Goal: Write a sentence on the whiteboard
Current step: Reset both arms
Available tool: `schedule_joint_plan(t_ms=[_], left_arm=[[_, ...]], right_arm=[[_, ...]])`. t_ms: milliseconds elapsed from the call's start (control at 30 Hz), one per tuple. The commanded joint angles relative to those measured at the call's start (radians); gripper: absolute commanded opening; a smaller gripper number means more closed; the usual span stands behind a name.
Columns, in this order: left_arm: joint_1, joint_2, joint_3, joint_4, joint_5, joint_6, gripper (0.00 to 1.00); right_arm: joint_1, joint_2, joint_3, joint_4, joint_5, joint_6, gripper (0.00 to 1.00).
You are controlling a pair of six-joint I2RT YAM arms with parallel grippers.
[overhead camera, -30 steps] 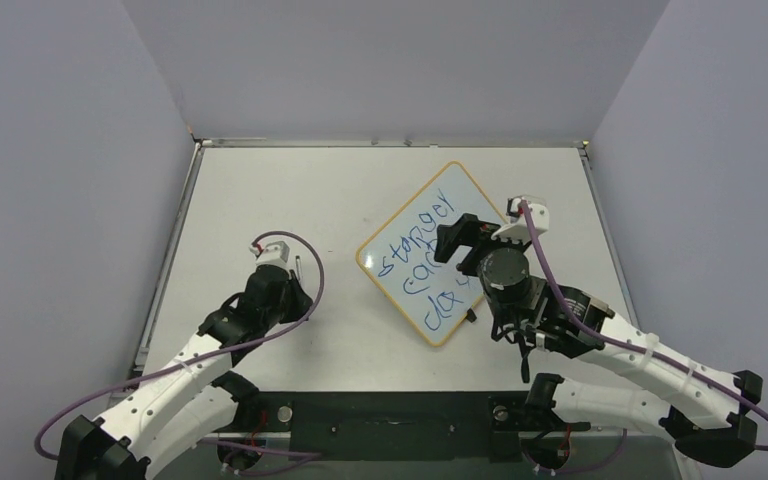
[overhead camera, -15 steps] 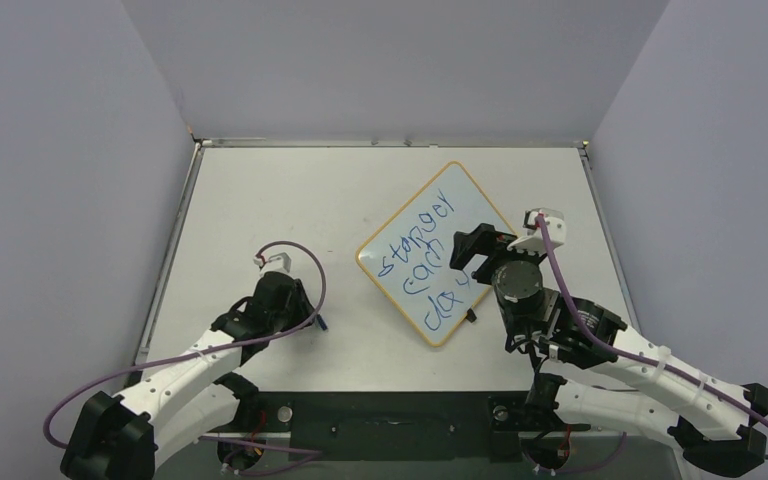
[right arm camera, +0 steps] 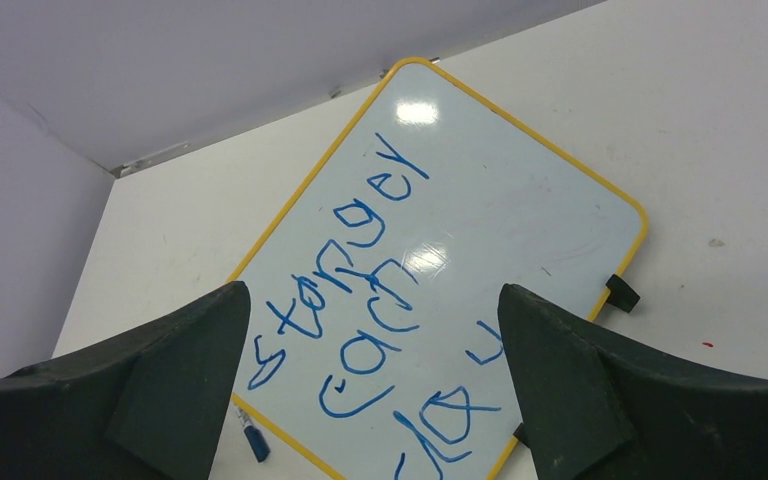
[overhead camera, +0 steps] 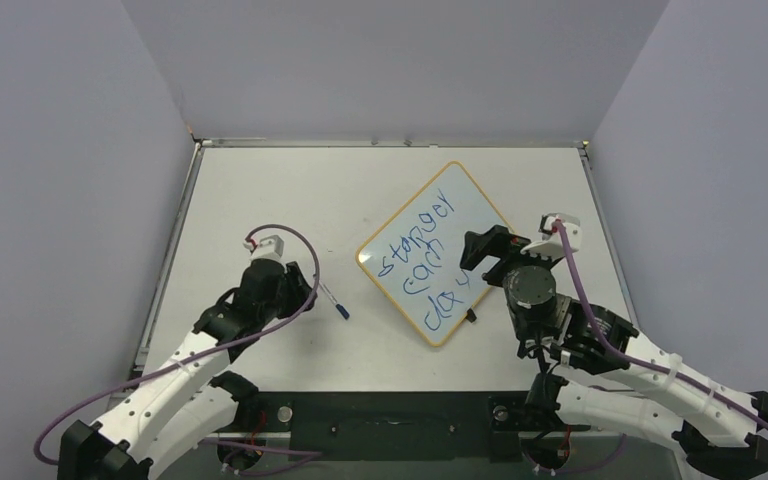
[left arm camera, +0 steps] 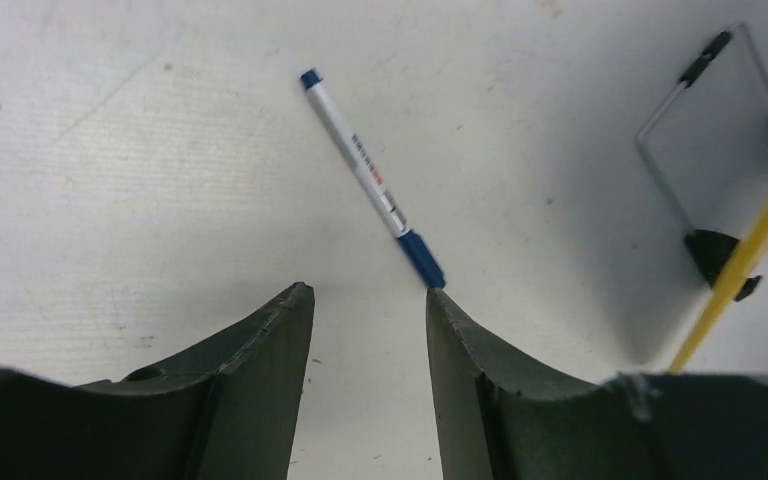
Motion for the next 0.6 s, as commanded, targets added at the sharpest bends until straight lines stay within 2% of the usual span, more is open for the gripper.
schedule_joint_plan(t_ms=[0,167,300,567], left_arm=[[0.010,-0.032,0.194,-0.072,-0.020,0.090,0.43],[0.010,-0.034,0.351,-0.123,-0.080,0.255,0.43],[0.015,-0.056,0.360,-0.100,-0.101,0.331,0.46],[0.017,-0.064,0.341,-0.086,-0.079,0.350,0.48]], right_arm=[[-0.005,-0.061,-0.026,-0.021,0.064,-0.003,0.91],[-0.007,-0.159,-0.067,-0.036,0.084,-0.010,0.99],[-0.007,-0.216,-0.095,-0.035,0.114,-0.043,1.00],[-0.007,-0.229,-0.102,-0.074,0.208,-0.031,1.00]])
